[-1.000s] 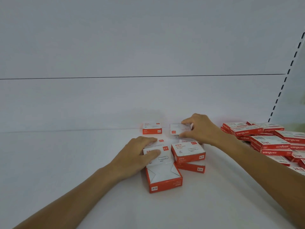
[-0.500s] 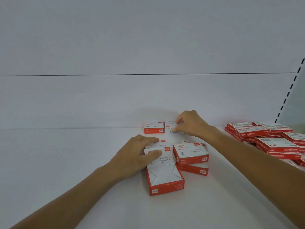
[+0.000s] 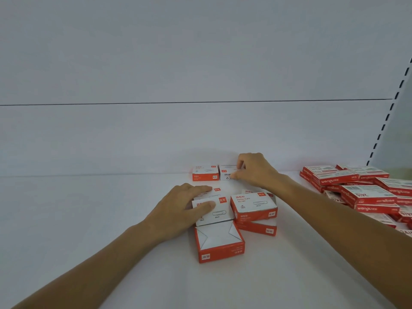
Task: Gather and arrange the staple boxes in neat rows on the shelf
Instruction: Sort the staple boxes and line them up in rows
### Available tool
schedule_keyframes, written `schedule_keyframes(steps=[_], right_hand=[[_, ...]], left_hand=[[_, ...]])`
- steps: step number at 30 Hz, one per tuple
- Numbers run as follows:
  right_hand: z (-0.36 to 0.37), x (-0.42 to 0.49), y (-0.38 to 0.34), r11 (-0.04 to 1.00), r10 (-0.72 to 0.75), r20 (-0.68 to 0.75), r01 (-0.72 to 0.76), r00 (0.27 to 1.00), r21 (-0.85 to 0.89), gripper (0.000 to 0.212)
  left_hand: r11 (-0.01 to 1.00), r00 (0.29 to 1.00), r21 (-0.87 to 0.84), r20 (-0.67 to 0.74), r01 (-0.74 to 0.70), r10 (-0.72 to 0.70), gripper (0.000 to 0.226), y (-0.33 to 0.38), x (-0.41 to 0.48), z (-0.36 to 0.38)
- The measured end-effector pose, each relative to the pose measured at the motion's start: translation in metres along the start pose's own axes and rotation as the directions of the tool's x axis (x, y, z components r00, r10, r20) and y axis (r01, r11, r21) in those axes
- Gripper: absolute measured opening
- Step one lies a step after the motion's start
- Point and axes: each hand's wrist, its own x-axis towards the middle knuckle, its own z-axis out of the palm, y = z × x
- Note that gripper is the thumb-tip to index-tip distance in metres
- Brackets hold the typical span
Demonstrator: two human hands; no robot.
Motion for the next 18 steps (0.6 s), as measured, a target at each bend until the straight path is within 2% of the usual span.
schedule_keyframes(steps=[6, 9, 11, 12, 13, 15, 18], right_hand=[[-0.004, -0.002, -0.001, 0.970, -0.059, 0.013, 0.061, 0.998, -0.234, 0.026], [-0.015, -0.003, -0.007, 0.938, -0.018, -0.014, 0.012, 1.000, -0.348, 0.041], [-0.020, -0.003, -0.007, 0.959, -0.033, -0.067, 0.012, 0.997, -0.285, 0.044], [-0.020, -0.003, -0.006, 0.976, -0.055, -0.051, 0.043, 0.997, -0.215, 0.035], [-0.020, -0.004, -0.005, 0.987, -0.082, 0.010, 0.083, 0.997, -0.138, 0.027], [-0.019, -0.008, -0.003, 0.991, -0.121, 0.186, 0.130, 0.975, -0.037, 0.034], [-0.024, -0.009, -0.006, 0.991, -0.065, 0.275, 0.095, 0.959, -0.097, 0.043]], left_hand=[[1.000, 1.000, -0.014, 0.011, -0.008, 0.009, 0.045, 0.001, -0.001, -0.002], [1.000, 1.000, -0.004, 0.014, -0.011, 0.011, 0.046, 0.001, -0.001, -0.002], [1.000, 1.000, -0.007, 0.013, -0.014, 0.014, 0.046, 0.000, 0.000, -0.001], [1.000, 1.000, -0.011, 0.013, -0.015, 0.015, 0.046, -0.001, 0.000, -0.001], [1.000, 1.000, -0.015, 0.012, -0.016, 0.016, 0.046, -0.001, 0.000, -0.001], [1.000, 1.000, -0.013, 0.014, -0.020, 0.020, 0.046, -0.001, 0.000, -0.001], [1.000, 1.000, -0.005, 0.017, -0.022, 0.022, 0.047, -0.001, 0.000, -0.001]])
